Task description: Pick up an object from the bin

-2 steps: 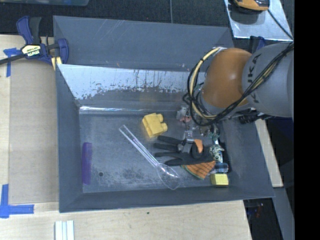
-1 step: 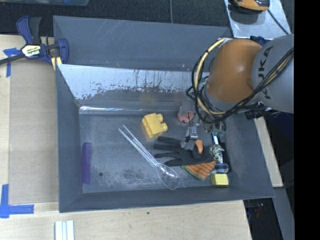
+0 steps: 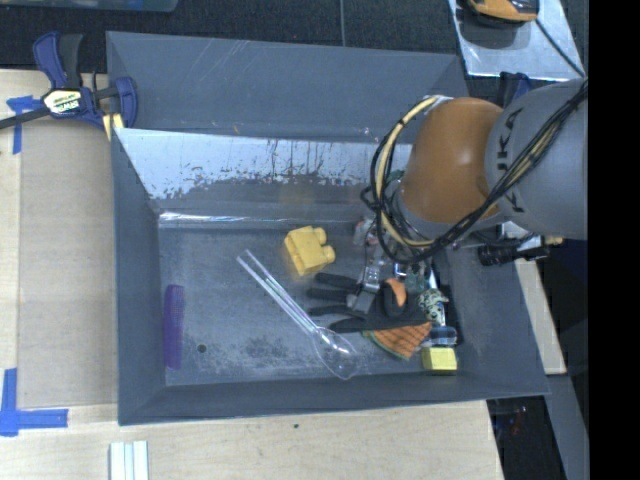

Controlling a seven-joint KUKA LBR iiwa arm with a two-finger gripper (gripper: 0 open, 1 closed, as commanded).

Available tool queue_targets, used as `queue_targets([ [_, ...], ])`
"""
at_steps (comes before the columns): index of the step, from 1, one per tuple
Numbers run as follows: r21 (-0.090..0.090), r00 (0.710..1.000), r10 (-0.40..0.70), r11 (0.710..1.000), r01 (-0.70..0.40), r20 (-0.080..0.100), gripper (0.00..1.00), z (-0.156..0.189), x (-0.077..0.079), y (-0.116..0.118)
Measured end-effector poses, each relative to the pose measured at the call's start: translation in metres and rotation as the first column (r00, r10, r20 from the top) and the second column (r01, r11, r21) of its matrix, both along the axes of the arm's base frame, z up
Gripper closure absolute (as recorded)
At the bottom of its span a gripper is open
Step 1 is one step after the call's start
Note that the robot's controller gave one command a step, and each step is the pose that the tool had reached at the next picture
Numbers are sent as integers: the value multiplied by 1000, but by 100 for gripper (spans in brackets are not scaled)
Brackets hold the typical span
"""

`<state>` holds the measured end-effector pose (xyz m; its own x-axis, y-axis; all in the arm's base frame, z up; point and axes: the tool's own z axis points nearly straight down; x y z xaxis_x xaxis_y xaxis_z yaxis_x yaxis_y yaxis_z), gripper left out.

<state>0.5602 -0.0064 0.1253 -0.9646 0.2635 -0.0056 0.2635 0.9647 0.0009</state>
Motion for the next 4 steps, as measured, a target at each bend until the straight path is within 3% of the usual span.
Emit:
queue_targets([
  [1,0,992,-127,992,127,9,0,-58,-1,1],
  [2,2,990,-142,990,142,13,100,-53,-11,10],
  [4,2,990,-140,990,140,11,100,-39,-13,10],
])
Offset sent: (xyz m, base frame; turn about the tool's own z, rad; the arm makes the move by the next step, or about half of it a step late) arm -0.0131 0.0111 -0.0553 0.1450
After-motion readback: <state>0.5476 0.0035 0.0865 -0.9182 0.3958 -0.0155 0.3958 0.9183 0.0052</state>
